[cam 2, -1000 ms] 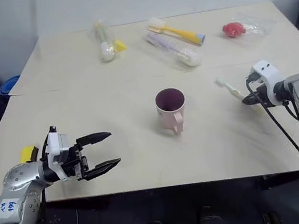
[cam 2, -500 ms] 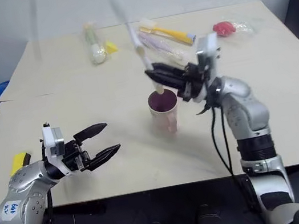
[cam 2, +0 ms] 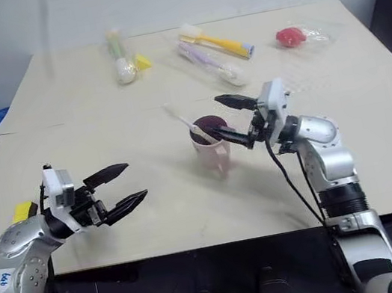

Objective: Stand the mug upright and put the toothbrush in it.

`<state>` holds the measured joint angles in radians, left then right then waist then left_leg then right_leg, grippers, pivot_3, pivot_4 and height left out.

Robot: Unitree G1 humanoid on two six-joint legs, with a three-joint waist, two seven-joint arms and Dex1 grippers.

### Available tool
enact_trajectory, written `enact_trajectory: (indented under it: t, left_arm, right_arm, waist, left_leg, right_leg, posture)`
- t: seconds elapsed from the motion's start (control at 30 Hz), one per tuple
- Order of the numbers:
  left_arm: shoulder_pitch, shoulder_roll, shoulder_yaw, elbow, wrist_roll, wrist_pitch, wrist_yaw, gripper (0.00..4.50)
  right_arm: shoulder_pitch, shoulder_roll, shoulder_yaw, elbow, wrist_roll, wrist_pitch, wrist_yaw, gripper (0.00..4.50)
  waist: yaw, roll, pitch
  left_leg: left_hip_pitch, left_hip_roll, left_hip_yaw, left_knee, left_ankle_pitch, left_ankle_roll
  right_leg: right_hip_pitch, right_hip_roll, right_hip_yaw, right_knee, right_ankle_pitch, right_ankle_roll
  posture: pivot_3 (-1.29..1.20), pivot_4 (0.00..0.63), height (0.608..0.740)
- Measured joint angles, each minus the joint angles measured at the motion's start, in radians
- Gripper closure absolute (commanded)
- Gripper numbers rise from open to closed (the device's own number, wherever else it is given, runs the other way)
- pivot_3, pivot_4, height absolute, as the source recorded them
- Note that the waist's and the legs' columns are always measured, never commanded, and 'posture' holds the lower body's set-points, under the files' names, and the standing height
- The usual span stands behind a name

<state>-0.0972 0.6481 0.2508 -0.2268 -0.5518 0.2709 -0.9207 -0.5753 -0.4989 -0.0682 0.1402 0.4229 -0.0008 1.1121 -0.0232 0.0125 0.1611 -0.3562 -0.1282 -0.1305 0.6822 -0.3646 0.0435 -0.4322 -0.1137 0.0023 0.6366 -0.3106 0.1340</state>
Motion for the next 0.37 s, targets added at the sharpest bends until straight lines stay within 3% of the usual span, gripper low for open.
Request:
enact_trajectory:
  t: [0.07, 0.17, 0.37]
  left_arm:
    - [0.042, 0.025, 0.015, 0.013, 0.05, -0.057, -0.005, 0.0]
    - [0.158, 0.071, 0.049, 0.077, 0.144, -0.215, -0.044, 0.0]
    - [0.188, 0.078, 0.066, 0.133, 0.209, -0.332, -0.041, 0.0]
  right_arm:
    - [0.072, -0.09, -0.044, -0.003, 0.002, -0.004, 0.039, 0.02]
    - [0.316, -0.234, -0.144, -0.02, 0.049, -0.046, 0.2, 0.02]
    - [0.495, -0.25, -0.209, 0.001, 0.046, -0.15, 0.253, 0.02]
  waist:
    - [0.006, 0.0, 0.0]
    - [0.024, 0.0, 0.0]
    - [0.026, 0.0, 0.001]
  left_leg:
    - [0.0, 0.0, 0.0, 0.0, 0.0, 0.0]
    - [0.001, 0.001, 0.0, -0.004, -0.001, 0.0]
    - [0.005, 0.002, 0.004, -0.001, 0.0, 0.001]
  right_leg:
    - [0.0, 0.0, 0.0, -0.001, 0.0, 0.0]
    - [0.003, 0.0, 0.0, -0.007, 0.0, 0.0]
    - [0.006, 0.001, 0.003, -0.008, 0.001, 0.0]
  posture:
    - [0.0, 0.15, 0.74]
    - [0.0, 0.15, 0.74]
    - [0.0, 0.15, 0.74]
